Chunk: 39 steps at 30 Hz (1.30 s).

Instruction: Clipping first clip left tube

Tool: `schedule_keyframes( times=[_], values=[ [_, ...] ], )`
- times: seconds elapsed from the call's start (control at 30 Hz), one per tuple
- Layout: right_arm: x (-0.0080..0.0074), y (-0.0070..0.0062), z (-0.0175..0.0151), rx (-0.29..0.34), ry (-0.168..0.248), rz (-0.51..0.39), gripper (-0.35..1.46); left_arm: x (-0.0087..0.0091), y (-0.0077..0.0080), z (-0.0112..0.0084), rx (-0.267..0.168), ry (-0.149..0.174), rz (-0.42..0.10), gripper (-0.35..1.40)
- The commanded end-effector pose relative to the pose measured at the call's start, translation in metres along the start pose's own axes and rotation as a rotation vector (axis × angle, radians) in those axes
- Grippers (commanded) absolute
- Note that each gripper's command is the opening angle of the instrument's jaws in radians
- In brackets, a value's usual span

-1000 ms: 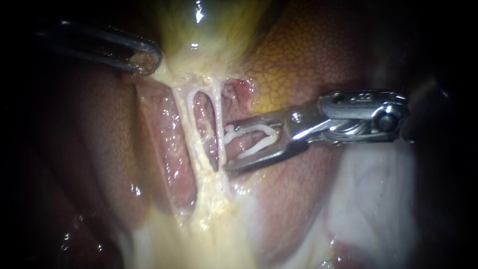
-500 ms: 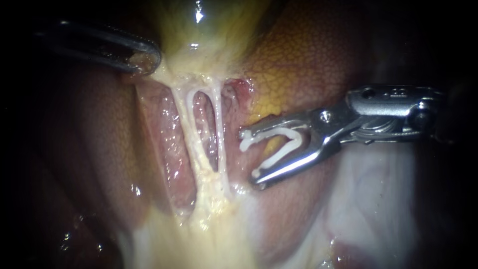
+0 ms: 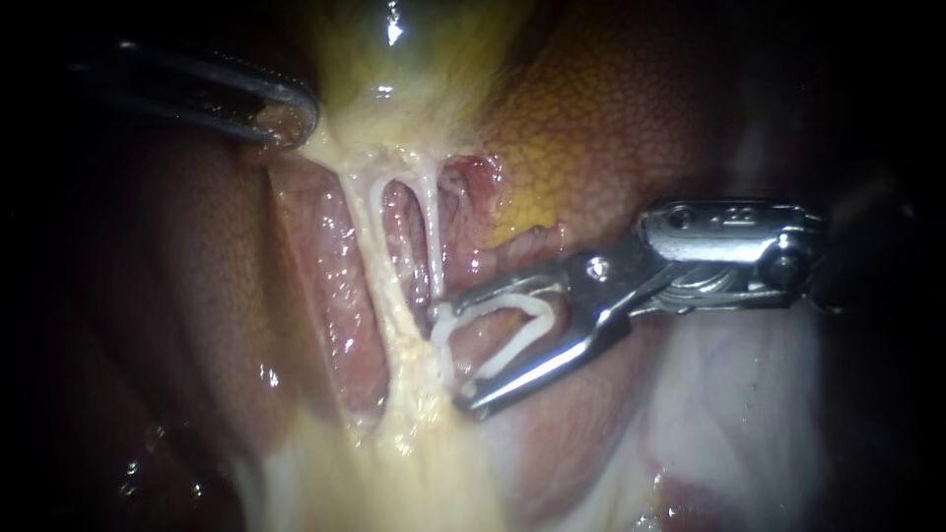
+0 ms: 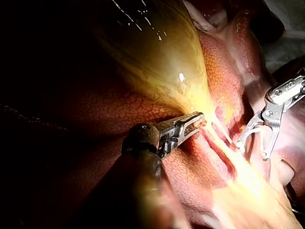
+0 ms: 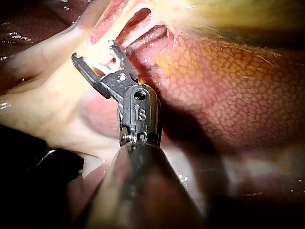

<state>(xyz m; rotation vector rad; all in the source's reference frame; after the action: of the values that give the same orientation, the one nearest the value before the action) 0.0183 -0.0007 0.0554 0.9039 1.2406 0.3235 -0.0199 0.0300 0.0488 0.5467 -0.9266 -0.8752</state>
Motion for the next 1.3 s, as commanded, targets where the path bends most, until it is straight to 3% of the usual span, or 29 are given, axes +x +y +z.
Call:
schedule_keyframes(
  times=[0.03,0.53,1.3],
  values=[
    [-0.0002,0.0002,0.0002,0.002,-0.003,-0.002,0.51,0.0,0.0,0.0,0.0,0.0,0.0,-0.35],
    [-0.0019,0.0034,0.0011,0.005,-0.011,-0.016,0.51,0.0,0.0,0.0,-0.001,0.0,0.0,-0.35],
    [-0.0022,0.0065,0.0017,0.001,0.005,-0.054,0.53,0.0,0.0,0.0003,-0.002,-0.001,0.0,-0.35]
  ],
)
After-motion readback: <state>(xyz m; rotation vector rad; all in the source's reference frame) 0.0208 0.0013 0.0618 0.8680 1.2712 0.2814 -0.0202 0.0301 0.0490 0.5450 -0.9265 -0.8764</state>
